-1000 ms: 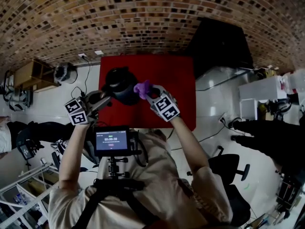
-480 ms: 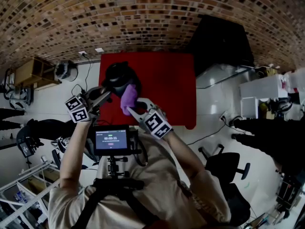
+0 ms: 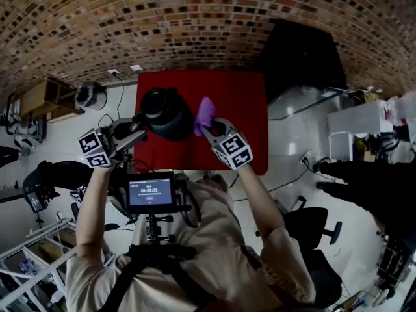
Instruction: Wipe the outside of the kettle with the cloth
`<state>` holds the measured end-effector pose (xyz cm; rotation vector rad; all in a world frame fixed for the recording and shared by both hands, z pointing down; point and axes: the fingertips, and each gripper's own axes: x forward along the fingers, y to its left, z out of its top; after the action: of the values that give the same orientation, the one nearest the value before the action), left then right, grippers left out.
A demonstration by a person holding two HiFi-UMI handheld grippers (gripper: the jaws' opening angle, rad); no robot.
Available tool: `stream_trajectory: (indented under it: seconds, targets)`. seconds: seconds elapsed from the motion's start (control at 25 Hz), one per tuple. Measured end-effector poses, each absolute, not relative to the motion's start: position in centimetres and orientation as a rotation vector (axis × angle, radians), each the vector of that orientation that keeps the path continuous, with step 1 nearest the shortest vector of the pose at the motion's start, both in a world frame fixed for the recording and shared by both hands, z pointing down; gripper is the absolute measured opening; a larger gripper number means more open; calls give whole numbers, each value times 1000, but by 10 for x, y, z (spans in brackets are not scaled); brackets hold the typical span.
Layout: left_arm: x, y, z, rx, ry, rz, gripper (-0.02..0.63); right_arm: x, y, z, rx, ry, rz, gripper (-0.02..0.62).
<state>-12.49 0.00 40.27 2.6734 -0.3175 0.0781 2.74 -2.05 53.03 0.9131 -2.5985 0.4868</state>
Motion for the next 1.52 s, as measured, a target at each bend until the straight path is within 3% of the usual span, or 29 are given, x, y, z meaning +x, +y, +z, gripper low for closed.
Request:
stream_trajectory:
  seconds: [0.36,0.64,0.88,1.04,1.24,1.32,1.52]
  targets:
    - [-100,42,408,2718,-59,127,98,-17,-92,469,323,-2987,752,92]
    - [-90,49,414,2741,-13,168,97,-76,-72,529,-271,-2711,978,91]
    - [-108,50,411,2705,-35,78,95,-33,-35,598,-371,-2543,1248,87]
    - [-108,59,412,2737,24,164,97,-10,-19,603,-449,-2434,1155,89]
    - [-98,51,421,2802,12,314,98,-23,-74,486,-528,-2866,1223,89]
    - [-96,46,419,2817,-19,311,98,-30,-75,476,-564,-2888,1273,91]
    - [-95,41,412,2819,-43,288,94,-34,-51,589,-405,-2630,1384,88]
